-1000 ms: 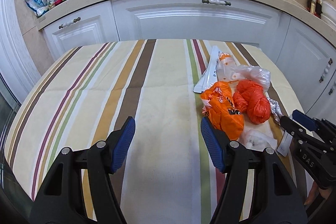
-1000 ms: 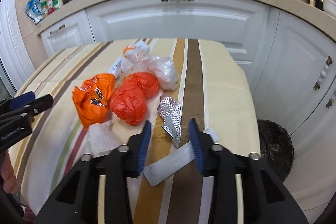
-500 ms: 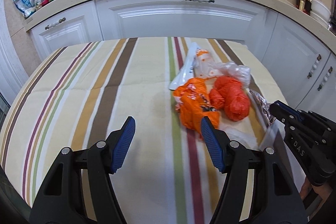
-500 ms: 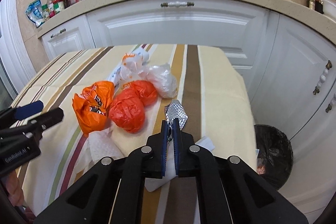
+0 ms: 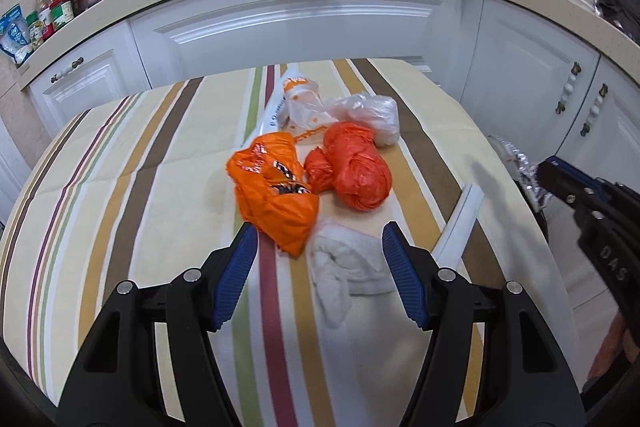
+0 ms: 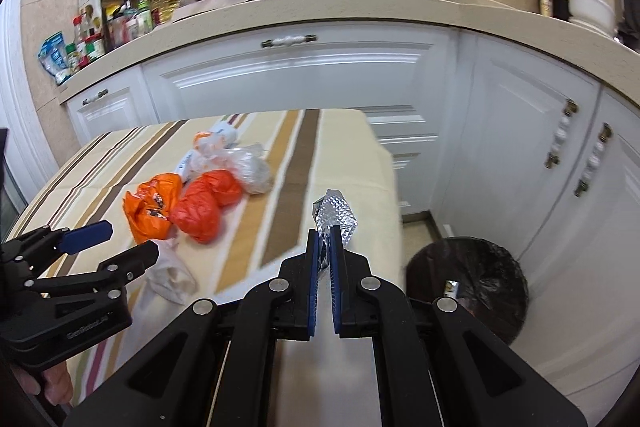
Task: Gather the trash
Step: 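Lift the foil wrapper with the right gripper while the left grasps a white tissue, then carry foil and tissue over the bin and open both grippers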
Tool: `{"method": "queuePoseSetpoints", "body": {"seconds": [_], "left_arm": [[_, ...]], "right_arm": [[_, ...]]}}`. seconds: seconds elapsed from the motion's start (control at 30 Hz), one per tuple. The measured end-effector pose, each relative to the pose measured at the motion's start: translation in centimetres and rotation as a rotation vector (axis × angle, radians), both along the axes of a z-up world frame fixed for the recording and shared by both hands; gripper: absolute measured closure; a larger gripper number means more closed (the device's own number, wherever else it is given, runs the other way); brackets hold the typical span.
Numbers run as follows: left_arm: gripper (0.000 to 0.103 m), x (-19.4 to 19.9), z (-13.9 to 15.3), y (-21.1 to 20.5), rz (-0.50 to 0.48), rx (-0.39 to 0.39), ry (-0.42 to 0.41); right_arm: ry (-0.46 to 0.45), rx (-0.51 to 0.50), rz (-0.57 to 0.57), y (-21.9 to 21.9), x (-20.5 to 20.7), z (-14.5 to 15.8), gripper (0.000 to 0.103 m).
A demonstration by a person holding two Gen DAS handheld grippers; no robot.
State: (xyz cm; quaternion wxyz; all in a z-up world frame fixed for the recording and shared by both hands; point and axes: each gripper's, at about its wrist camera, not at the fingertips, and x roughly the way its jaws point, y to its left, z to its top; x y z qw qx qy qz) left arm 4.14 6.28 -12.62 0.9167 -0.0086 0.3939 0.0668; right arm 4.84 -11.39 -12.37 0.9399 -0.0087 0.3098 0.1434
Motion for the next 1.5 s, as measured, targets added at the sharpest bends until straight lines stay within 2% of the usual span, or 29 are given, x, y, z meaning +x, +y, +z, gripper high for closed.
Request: {"method": "queuePoseSetpoints", "body": {"seconds": [0.23, 0.3, 0.37, 0.4, 0.53, 0.67, 0.83, 0.97, 1.2, 1.5], "left_arm": [[0.04, 0.5, -1.5, -1.4, 0.001, 0.034, 0.023], [0.049, 0.5, -1.8, -1.6, -0.002, 0.04, 0.024], [0.068, 0.5, -2.1, -1.8, -0.015, 0.04, 0.033], [0.073, 0.5, -2.2, -1.8, -0.019, 0.04, 0.037], [0.079, 0.1, -2.2, -1.9, -0.018, 0.054, 0.029], [0.08, -0.5, -1.3, -2.4, -0.025, 0.087, -0.003], [0.08, -1.2, 0.9, -4.5, -0.07, 0.137, -0.088], [0.08, -0.7, 2.5, -6.6, -0.12, 0.147, -0.144], [0.08, 1.7, 3.6, -11.5, -0.218, 0.128, -0.19], [0.08, 6.3, 2.5, -19.2, -0.319, 0.128, -0.179]], "right_arm": [[0.0, 0.009, -0.07, -3.2, -0.8, -0.5, 0.097], [0.0, 0.012, -0.084, -3.8, -1.0, -0.6, 0.097], [0.002, 0.014, -0.096, -4.4, -1.1, -0.8, 0.097], [0.002, 0.015, -0.101, -4.6, -1.1, -0.8, 0.097], [-0.002, 0.021, -0.121, -5.4, -1.3, -1.1, 0.097], [-0.018, 0.009, -0.14, -6.1, -1.5, -1.1, 0.097], [-0.051, -0.018, -0.176, -7.3, -1.8, -0.8, 0.097], [-0.067, -0.028, -0.208, -8.7, -1.9, -0.7, 0.097], [-0.089, -0.049, -0.282, -11.9, -1.5, -0.9, 0.097], [-0.084, -0.054, -0.348, -16.0, 0.1, -2.1, 0.097]]}}
